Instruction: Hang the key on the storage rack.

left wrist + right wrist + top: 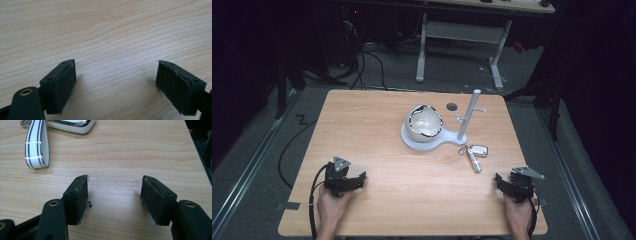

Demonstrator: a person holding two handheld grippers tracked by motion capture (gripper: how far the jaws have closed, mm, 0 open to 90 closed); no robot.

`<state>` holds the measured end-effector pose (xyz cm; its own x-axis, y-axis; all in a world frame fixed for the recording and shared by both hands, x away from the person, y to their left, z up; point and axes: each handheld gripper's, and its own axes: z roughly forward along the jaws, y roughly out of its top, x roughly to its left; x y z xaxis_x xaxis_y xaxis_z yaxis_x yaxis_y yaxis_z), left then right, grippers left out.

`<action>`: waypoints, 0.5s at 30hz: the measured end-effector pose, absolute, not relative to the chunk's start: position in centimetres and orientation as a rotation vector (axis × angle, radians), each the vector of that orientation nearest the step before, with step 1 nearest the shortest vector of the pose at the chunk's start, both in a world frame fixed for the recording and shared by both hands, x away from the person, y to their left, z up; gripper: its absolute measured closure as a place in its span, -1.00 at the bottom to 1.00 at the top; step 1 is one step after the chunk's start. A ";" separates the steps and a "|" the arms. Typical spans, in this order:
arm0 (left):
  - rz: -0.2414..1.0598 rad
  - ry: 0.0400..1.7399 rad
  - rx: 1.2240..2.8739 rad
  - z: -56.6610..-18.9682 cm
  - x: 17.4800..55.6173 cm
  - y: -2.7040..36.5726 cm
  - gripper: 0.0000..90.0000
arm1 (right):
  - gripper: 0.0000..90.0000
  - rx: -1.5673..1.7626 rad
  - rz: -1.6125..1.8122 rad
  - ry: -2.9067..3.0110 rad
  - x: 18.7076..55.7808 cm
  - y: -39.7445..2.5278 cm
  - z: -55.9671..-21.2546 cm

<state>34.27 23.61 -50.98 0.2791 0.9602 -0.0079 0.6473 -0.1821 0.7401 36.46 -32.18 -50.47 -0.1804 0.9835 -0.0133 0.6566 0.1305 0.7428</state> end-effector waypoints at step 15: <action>0.627 1.436 1.918 -51.0 34.3 23.6 -0.60 | -0.12 1.573 0.847 1.908 36.4 -32.2 -50.5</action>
